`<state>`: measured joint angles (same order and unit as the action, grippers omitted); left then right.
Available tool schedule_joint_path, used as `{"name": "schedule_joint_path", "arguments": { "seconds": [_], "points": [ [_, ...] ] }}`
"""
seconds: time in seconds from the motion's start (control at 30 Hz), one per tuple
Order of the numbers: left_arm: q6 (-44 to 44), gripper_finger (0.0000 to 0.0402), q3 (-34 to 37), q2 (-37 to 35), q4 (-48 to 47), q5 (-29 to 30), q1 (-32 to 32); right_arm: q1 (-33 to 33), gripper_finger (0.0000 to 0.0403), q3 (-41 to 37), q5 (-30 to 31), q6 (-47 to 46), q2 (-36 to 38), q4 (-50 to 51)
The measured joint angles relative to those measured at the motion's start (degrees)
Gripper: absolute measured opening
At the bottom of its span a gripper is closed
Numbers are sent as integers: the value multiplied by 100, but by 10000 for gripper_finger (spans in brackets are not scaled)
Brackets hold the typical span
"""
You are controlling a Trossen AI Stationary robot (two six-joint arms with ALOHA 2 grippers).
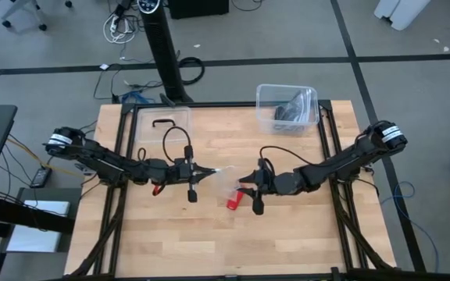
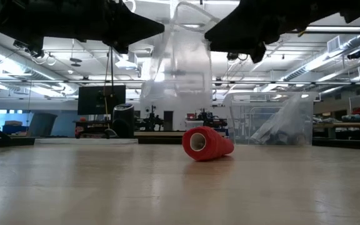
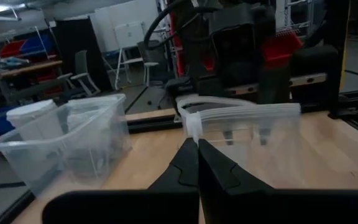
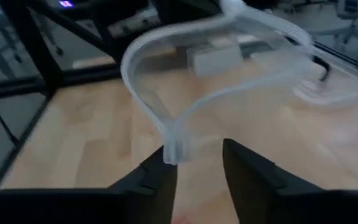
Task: Roll bandage
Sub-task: Put the red bandage into the transparent zip bag
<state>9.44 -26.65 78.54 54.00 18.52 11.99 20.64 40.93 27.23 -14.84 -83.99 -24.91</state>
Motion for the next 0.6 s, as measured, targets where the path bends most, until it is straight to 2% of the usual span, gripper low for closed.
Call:
{"name": "schedule_joint_path", "arguments": {
  "seconds": [0.27,0.37,0.6],
  "points": [
    [57,0,444,-646,15,146,0,278,178,0,294,-59,734,936],
    [85,0,634,-854,-6,369,0,385,190,0,369,62,927,1259],
    [-76,0,740,-1025,-366,562,-363,573,201,146,302,706,651,1642]
  ]
}}
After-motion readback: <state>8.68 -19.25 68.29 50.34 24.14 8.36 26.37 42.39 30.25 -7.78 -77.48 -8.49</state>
